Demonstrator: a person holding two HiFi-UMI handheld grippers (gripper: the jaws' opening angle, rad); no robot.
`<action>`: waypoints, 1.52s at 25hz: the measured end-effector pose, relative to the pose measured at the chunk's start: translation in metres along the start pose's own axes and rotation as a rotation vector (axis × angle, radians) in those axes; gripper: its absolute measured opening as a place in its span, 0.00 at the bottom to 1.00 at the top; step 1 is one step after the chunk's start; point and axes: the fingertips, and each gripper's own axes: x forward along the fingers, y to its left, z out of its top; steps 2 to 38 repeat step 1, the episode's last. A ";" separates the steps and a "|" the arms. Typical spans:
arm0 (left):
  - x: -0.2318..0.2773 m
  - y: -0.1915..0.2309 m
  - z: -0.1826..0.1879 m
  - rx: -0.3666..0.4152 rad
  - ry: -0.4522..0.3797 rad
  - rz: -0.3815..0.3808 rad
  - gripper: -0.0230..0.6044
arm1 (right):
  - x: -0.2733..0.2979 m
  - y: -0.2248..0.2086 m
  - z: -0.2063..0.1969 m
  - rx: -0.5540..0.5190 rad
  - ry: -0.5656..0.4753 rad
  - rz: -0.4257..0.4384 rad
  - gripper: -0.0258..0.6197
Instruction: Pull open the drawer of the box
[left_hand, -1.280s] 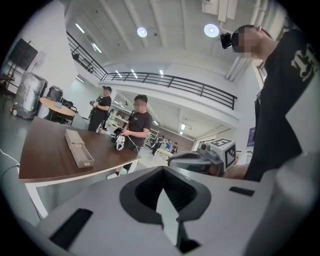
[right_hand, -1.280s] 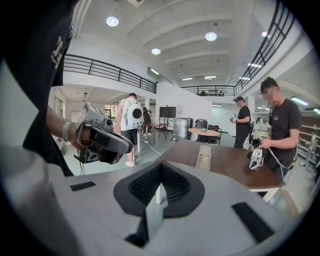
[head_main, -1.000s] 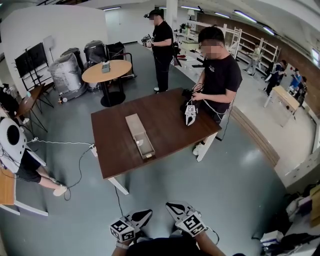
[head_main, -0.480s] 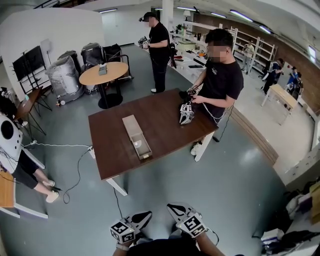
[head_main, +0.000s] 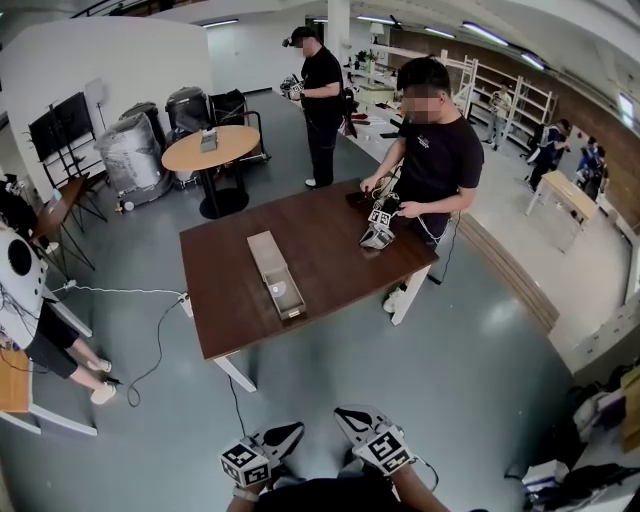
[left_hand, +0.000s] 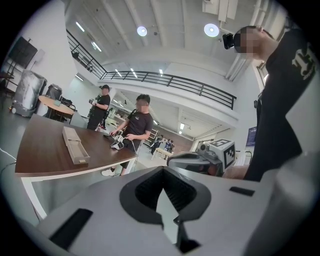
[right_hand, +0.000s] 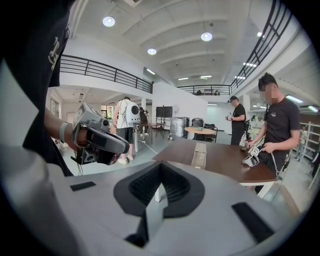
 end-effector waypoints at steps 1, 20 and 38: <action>0.000 0.001 0.001 0.000 -0.001 0.001 0.04 | 0.000 0.000 0.001 -0.002 0.001 0.001 0.02; 0.000 0.001 0.001 0.000 -0.001 0.001 0.04 | 0.000 0.000 0.001 -0.002 0.001 0.001 0.02; 0.000 0.001 0.001 0.000 -0.001 0.001 0.04 | 0.000 0.000 0.001 -0.002 0.001 0.001 0.02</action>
